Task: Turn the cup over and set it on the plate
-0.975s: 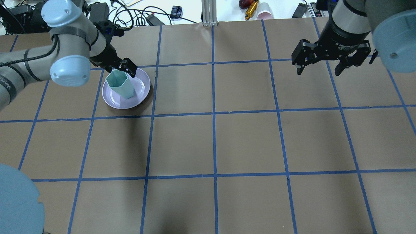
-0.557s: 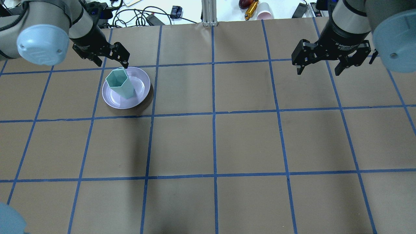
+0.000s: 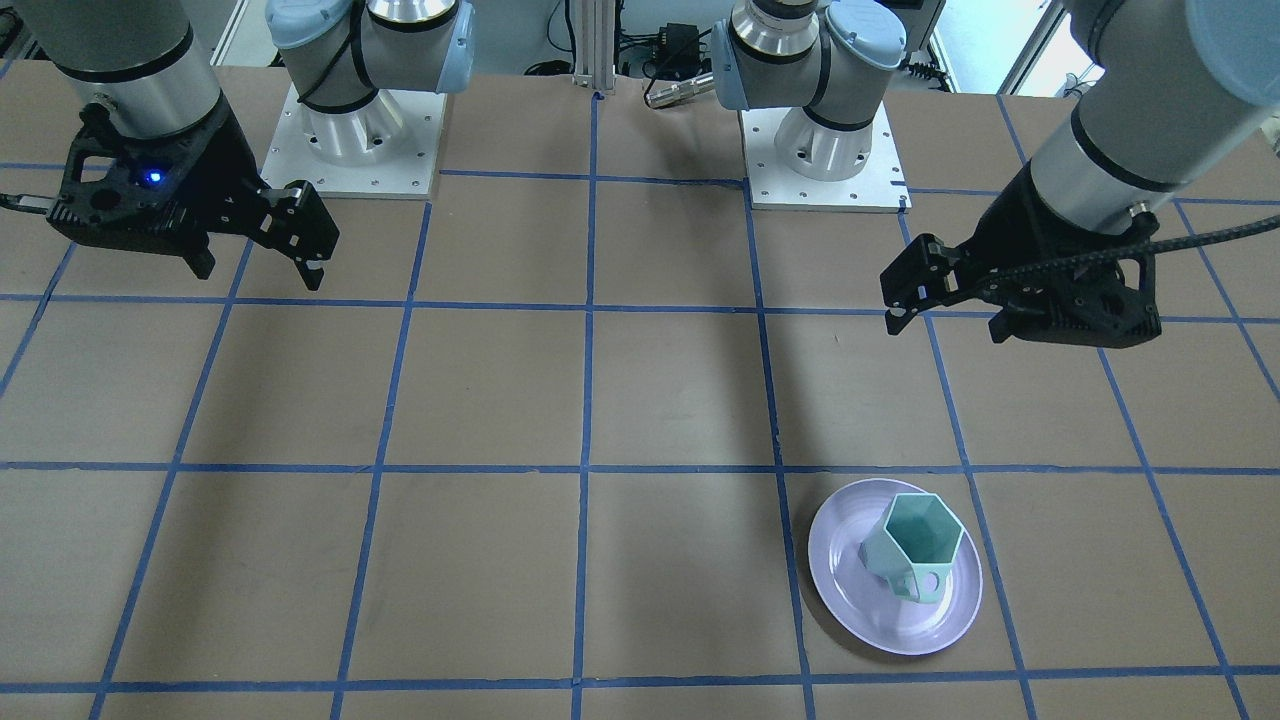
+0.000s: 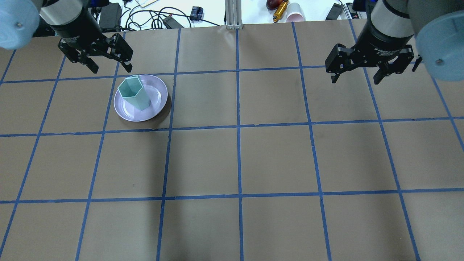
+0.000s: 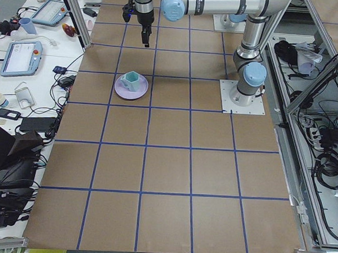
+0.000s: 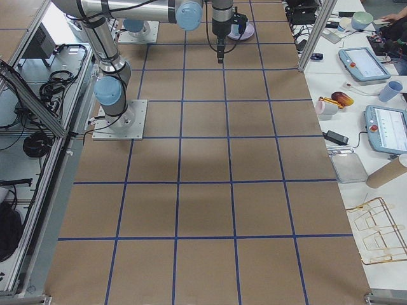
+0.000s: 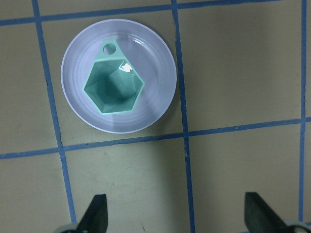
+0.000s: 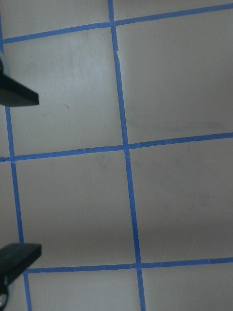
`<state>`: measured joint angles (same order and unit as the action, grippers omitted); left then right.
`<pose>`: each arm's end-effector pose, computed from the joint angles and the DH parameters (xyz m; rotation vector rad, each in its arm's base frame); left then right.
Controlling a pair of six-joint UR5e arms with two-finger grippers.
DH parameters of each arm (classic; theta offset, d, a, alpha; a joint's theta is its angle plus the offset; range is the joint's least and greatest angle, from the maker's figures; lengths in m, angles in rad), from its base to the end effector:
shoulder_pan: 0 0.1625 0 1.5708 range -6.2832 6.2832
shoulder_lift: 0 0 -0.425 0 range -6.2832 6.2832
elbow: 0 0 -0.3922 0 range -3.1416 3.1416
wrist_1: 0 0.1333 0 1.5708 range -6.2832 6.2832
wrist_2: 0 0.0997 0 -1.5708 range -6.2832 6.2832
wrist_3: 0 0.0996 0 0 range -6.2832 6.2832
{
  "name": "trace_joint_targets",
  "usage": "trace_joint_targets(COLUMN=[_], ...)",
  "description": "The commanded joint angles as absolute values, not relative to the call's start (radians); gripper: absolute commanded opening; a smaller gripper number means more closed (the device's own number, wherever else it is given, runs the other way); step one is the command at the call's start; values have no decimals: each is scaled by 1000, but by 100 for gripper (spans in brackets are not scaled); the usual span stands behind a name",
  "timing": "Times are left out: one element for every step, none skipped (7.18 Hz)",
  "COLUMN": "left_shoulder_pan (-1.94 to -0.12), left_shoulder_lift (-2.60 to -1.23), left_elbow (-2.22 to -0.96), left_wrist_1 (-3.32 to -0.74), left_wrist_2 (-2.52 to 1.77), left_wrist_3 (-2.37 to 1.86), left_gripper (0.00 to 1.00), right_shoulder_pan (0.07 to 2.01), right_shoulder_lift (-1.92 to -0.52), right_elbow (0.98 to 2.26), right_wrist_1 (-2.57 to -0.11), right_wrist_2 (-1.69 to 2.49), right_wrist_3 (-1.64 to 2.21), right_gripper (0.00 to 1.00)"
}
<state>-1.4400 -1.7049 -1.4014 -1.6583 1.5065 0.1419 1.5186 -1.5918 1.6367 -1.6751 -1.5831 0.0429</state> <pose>-0.0677 -0.5567 0.4931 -0.0145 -3.0701 -0.0660 0.1064 -0.4945 0.4763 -0.1492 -3.1241 0.0928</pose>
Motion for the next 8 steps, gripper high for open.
trace_joint_targets(left_shoulder_pan=[-1501, -1561, -1584, -1591, -1589, -1574, -1568, -1556], left_shoulder_lift=[-1683, -1690, -1686, -1665, -1642, -1635, -1634, -1634], left_elbow=[-1402, -1402, -1407, -1440, -1469, -1476, -1474, -1471], left_wrist_1=[-1700, -1691, -1690, -1689, -1660, -1573, -1562, -1562], left_wrist_2=[1517, 1599, 1612, 1611, 1611, 1608, 1600, 1529], left_wrist_3=[95, 94, 91, 89, 92, 103, 106, 109], left_gripper=[100, 100, 100, 100, 100, 100, 100, 100], right_shoulder_pan=[1519, 1519, 1519, 1519, 1519, 1519, 1519, 1519], right_shoulder_lift=[-1591, -1591, -1592, -1592, -1592, -1591, -1592, -1592], right_elbow=[1637, 1637, 1637, 1637, 1637, 1637, 1637, 1637], right_wrist_1=[-1675, -1675, -1675, -1675, -1675, -1675, -1675, -1675], right_wrist_2=[-1582, -1583, -1582, -1583, -1583, -1583, -1583, -1583], right_wrist_3=[43, 43, 43, 43, 43, 43, 43, 43], right_gripper=[100, 100, 100, 100, 100, 100, 100, 100])
